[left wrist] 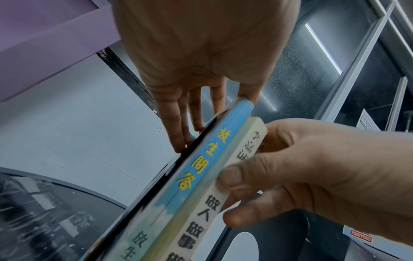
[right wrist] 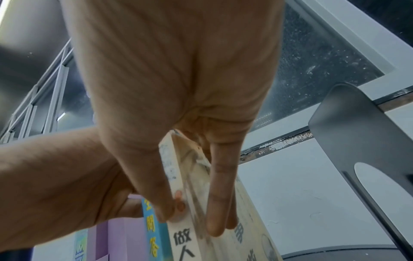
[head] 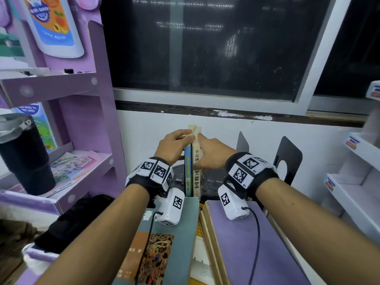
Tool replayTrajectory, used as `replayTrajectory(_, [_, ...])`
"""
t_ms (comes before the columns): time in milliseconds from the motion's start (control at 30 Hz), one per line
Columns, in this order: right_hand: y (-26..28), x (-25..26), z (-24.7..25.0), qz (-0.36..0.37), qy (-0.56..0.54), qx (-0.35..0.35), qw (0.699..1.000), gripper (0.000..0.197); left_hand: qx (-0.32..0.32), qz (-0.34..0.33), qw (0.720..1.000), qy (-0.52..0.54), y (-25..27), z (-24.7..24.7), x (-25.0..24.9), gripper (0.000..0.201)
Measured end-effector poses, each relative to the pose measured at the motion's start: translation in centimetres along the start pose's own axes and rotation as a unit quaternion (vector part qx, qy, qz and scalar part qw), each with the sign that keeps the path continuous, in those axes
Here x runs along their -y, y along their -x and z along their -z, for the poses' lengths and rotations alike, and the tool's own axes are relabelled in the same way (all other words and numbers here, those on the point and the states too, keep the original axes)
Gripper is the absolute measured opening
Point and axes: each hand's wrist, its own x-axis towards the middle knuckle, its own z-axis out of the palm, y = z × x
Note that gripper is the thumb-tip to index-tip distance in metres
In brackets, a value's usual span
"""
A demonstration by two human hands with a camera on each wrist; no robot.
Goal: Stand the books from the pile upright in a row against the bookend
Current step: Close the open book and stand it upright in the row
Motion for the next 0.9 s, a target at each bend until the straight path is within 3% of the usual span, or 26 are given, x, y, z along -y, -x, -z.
replayTrajectory(433, [1.6,-0.9,0.3,-0.004,0.002,-0.012,1.000,0.076,0.026,0.008,0.999,-0.032,1.4,-0.2,-0.9,0.027])
replayTrajectory(633, [2.7,-1.0,0.8,-0.012,0.005,-0.013,1.000,0.092,0.014,0.007,0.995,-0.096,2.2,0.5,-1.5,0.028])
replayTrajectory(900, [5.6,-0.7,1.9,-0.049,0.029,-0.014,0.998,0.079,0.003,0.051,0.976,-0.210,4.7,3.8,-2.3,0.033])
